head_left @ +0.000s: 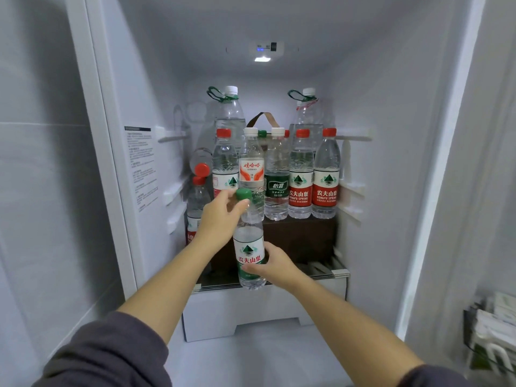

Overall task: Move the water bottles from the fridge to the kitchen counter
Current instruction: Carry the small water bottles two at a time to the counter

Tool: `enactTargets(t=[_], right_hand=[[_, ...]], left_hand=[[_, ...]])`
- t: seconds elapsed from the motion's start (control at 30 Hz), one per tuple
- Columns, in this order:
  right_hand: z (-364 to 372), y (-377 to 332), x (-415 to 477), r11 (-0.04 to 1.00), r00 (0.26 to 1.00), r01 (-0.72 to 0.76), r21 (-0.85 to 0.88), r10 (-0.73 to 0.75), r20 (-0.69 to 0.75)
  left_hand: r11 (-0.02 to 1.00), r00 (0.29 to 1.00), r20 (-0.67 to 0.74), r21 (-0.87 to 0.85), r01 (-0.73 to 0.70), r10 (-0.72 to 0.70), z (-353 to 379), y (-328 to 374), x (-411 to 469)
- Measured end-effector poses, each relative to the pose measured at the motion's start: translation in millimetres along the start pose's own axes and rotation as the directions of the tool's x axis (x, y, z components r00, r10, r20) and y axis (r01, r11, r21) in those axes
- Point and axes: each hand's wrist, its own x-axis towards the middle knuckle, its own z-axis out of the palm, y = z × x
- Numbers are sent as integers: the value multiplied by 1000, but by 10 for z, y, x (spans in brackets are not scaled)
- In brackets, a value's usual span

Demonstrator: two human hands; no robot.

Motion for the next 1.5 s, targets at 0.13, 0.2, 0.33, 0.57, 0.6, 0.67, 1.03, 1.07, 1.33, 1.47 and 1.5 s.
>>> enactTargets(t=[0.13, 0.2, 0.33, 0.57, 0.6, 0.67, 1.03, 1.07, 1.33, 1.47, 1.5], right_hand=[[-41, 16, -10, 999, 999, -12, 48, 14, -40], [-48, 4, -16, 999, 999, -18, 43, 20, -45], [-38, 0, -36, 999, 997, -16, 42, 19, -78], [-496, 36, -107, 994, 948, -70, 80, 91, -304], [-594, 46, -116, 995, 932, -75, 72, 95, -349], [-764, 70, -123, 995, 912, -93, 45, 103, -398], [-842, 197, -147, 979, 870, -197, 45, 196, -452], [-837, 135, -119, 982, 865, -178, 65, 188, -466], [-1059, -653, 300, 995, 776, 20, -94, -75, -627], [-1061, -602, 338, 996, 796, 39, -77, -77, -600], [-1080, -589, 337, 996, 796, 46, -76, -83, -599]], left_hand=[[935, 996, 65, 352, 38, -65, -52, -502, -204], [847, 990, 121, 531, -3, -73, -48, -677, -307], [759, 990, 139, 646, -78, -17, 2, -766, -370], [723, 989, 145, 686, -81, -27, 53, -796, -411], [725, 989, 145, 684, -78, -31, 58, -802, -411], [728, 988, 145, 682, -69, -43, 72, -807, -406], [712, 989, 141, 698, -74, -35, 62, -784, -398], [708, 989, 140, 702, -74, -35, 46, -759, -387], [908, 929, -129, 202, 367, -347, -279, -201, 247], [897, 930, -248, 283, 338, -272, -423, 55, 685], [864, 946, -222, 395, 310, -238, -436, 85, 753]])
